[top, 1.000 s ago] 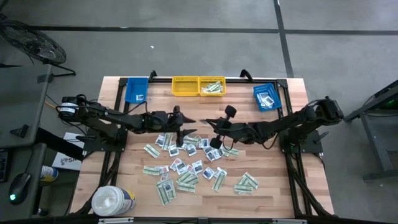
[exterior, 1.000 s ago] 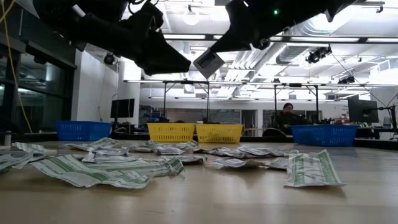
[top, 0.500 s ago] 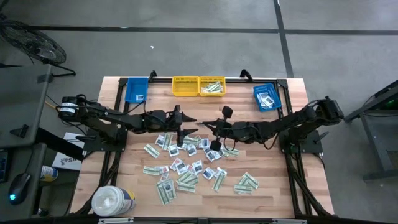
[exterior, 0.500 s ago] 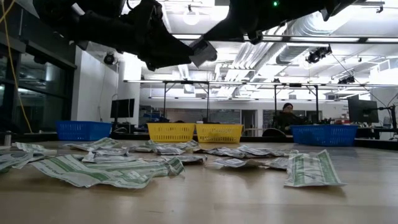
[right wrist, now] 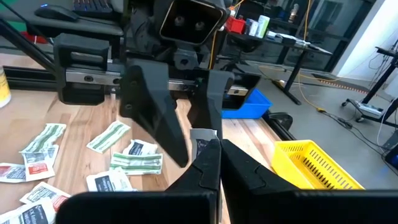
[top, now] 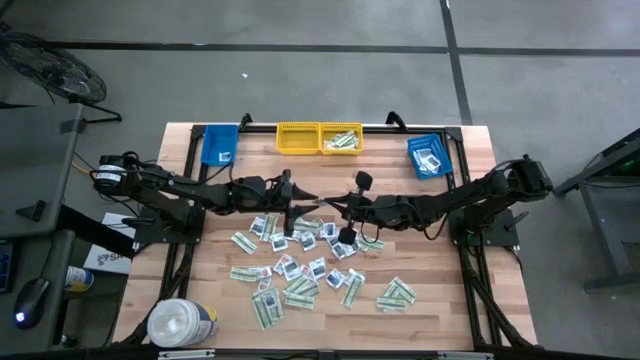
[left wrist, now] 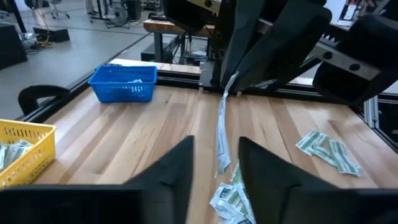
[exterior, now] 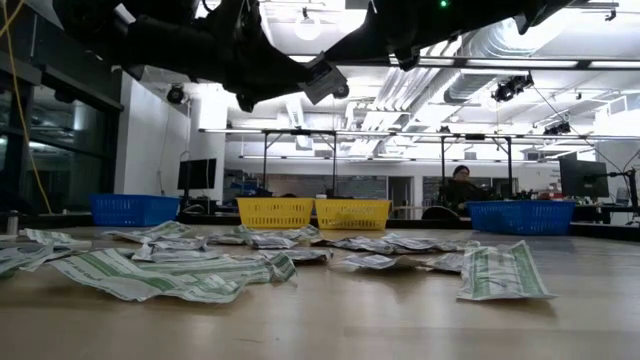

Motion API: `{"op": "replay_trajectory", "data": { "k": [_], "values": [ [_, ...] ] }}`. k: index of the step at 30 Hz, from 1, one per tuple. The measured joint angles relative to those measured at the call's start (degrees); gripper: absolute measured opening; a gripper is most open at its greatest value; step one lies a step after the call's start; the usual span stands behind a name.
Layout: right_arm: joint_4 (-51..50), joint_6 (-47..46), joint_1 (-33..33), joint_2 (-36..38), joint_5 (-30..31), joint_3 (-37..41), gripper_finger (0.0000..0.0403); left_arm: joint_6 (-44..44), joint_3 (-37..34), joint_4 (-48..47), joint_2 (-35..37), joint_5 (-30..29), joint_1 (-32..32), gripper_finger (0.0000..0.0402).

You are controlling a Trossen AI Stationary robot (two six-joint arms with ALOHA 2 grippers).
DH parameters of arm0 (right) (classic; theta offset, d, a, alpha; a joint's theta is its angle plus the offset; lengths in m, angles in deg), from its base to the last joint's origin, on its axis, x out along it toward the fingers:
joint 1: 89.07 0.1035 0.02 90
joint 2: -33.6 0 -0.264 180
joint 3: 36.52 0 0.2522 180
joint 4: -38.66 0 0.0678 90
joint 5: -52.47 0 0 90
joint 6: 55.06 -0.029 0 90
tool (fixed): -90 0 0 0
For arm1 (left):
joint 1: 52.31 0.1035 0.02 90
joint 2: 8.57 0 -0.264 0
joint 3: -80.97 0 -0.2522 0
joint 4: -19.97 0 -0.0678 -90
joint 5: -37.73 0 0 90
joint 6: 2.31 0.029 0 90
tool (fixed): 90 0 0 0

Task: Pick & Place First Aid Supplies
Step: Put the blue alcohol pad into the left blue bin

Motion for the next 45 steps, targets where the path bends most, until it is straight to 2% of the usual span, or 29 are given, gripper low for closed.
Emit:
{"op": "replay_trajectory", "data": {
  "k": [4, 5, 12, 17, 20, 26, 28, 30, 34, 38, 40, 45],
  "values": [
    [0.01, -0.04, 0.0, 0.0, 0.0, 0.0, 0.0, -0.04, 0.0, -0.01, 0.0, 0.0, 0.0, 0.0024],
    [0.06, -0.07, 0.0, 0.0, 0.0, 0.0, 0.0, -0.04, 0.0, 0.01, 0.0, 0.0, 0.0, 0.0012],
    [0.87, 1.58, 0.0, 0.0, 0.61, 0.0, 0.0006, -0.04, 0.0, -0.36, 0.0, 0.02, 0.0, 0.0003],
    [0.7, 2.66, 0.0, 1.52, 1.0, 0.04, 0.005, 0.01, 0.02, -1.66, 0.0, -1.5, -0.02, 0.0002],
    [-2.18, 2.06, -0.04, 4.43, 3.07, 0.04, 0.0092, 1.15, 0.02, -6.41, 1.18, -7.66, -0.01, 0.0001],
    [-13.67, -3.86, -0.11, 10.23, 11.07, 0.04, 0.016, 1.77, 0.07, -21.37, 8.62, -30.07, 0.06, 0.0001],
    [-16.88, -6.07, -0.12, 11.33, 11.51, 0.04, 0.0174, 0.98, 0.07, -26.49, 12.1, -34.9, 0.34, 0.0001],
    [-19.54, -7.7, -0.22, 12.1, 11.55, 0.04, 0.0183, -1.02, 0.07, -32.11, 15.63, -37.03, 1.71, 0.0001],
    [-21.34, -9.09, -0.22, 12.37, 11.63, 0.04, 0.019, -7.22, 0.07, -43.18, 21.91, -35.9, 7.68, 0.0],
    [-21.98, -9.31, -0.22, 12.37, 11.67, 0.04, 0.0188, -14.75, 0.07, -51.69, 25.68, -27.62, 14.9, 0.0],
    [-22.22, -9.35, -0.22, 12.37, 11.67, 0.04, 0.0186, -18.49, 0.07, -55.85, 26.47, -25.66, 17.67, 0.0],
    [-22.41, -9.77, -0.22, 12.37, 11.63, 0.04, 0.0187, -26.82, 0.02, -65.28, 26.45, -28.74, 21.14, 0.0]
  ]
}}
